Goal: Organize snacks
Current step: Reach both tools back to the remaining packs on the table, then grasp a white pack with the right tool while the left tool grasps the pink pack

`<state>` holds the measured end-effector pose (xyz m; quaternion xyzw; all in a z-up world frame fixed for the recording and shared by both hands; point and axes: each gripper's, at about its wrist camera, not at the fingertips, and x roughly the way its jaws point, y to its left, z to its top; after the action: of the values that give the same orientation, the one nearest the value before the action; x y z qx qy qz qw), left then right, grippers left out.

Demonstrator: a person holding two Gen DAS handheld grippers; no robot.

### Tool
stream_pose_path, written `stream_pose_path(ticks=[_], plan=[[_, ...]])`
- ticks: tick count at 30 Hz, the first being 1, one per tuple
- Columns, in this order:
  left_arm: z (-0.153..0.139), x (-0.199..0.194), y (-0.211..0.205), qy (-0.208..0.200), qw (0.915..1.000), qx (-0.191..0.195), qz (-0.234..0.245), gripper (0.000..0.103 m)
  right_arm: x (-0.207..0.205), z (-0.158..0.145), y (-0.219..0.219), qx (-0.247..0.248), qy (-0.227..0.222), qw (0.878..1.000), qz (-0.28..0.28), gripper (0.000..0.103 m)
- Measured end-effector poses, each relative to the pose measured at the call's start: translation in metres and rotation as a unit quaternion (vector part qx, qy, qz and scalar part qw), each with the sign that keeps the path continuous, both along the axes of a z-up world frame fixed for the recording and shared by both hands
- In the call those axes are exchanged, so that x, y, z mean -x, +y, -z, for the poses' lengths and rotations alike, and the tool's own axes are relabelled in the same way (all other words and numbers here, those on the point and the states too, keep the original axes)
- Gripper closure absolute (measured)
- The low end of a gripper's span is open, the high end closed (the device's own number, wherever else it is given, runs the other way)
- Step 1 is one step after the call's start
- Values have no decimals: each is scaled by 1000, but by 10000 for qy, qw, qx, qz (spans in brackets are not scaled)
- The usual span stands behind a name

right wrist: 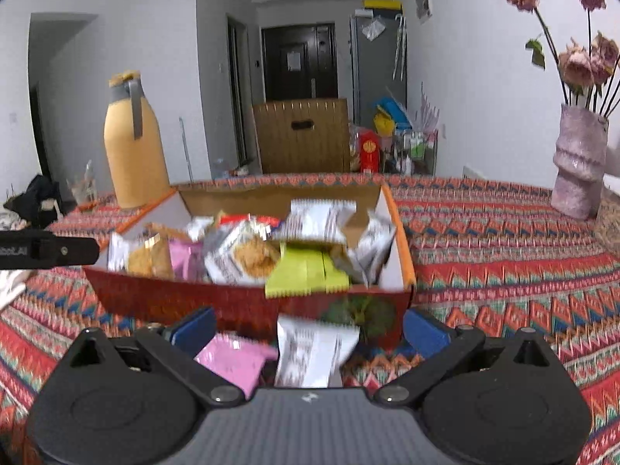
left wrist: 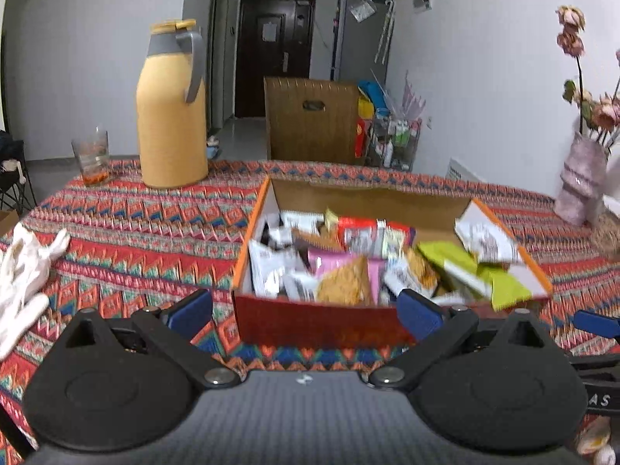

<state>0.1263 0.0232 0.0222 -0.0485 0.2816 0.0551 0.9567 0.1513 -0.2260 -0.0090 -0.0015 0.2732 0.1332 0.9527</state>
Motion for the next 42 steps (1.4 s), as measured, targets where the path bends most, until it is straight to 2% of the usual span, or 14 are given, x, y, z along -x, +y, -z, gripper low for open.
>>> stream_pose_path(ticks=[8, 14, 20, 23, 25, 27, 31, 33, 42], plan=[[36, -1, 5, 302, 9995, 92, -72, 0, -10, 29, -1, 52, 465, 9988, 174, 0], [47, -2, 7, 396, 9990, 201, 46, 0, -19, 47, 0, -7, 579, 9976, 380, 0], [53, -3, 1, 479, 9987, 139, 119, 0, -20, 51, -3, -212, 579, 9976, 328, 15], [56, -4, -1, 504, 9986, 108, 137, 0, -21, 53, -3, -235, 570, 9976, 303, 25], [57, -5, 0, 531, 9984, 116, 124, 0, -22, 55, -1, -145, 591, 9976, 319, 31], [58, -6, 1, 561, 9983, 130, 106, 0, -21, 58, 6, 145, 568, 9978, 321, 36], [60, -7, 1, 598, 9981, 127, 84, 0, -17, 58, 12, 275, 459, 9984, 155, 62], [61, -7, 1, 607, 9981, 119, 79, 0, -17, 57, 12, 245, 448, 9986, 167, 66], [61, -9, 1, 609, 9980, 136, 61, 0, -1, 44, 2, 129, 63, 9996, 261, 67]])
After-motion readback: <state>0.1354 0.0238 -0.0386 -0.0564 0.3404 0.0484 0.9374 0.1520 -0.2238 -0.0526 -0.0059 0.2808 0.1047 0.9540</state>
